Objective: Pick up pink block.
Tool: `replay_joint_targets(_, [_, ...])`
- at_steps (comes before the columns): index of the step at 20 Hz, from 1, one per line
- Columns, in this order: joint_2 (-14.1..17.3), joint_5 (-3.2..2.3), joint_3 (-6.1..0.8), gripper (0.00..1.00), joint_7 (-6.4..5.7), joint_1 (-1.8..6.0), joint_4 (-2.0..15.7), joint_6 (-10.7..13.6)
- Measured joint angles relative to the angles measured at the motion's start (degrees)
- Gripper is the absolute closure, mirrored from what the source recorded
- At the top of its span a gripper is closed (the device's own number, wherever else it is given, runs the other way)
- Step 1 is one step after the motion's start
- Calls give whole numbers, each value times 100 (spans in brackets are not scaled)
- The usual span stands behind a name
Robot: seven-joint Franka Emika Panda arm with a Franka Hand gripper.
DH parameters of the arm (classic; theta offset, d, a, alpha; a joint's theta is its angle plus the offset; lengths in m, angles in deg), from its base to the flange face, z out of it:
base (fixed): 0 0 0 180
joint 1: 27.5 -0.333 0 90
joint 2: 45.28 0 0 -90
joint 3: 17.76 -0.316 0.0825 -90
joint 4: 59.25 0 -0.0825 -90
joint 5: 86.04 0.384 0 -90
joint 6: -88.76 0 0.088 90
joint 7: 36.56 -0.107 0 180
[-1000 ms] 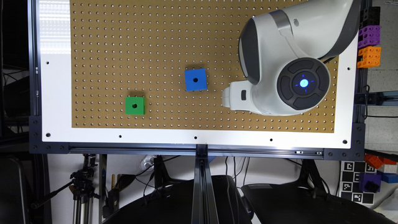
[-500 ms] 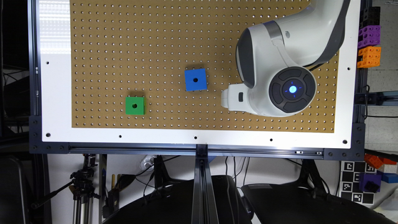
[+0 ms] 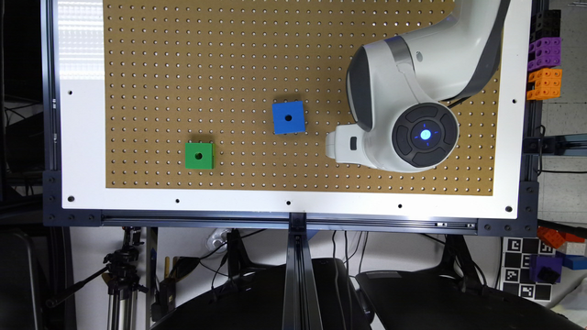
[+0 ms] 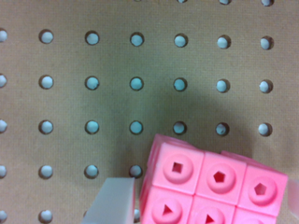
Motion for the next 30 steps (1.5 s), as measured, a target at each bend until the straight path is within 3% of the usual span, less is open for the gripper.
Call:
replay_joint_targets(8, [75, -6, 1, 0, -2, 0, 17, -48])
replay_joint_targets(9, [78, -6, 3, 100, -1, 4, 18, -50])
replay_joint_targets(30, [70, -6, 14, 100, -1, 5, 14, -31])
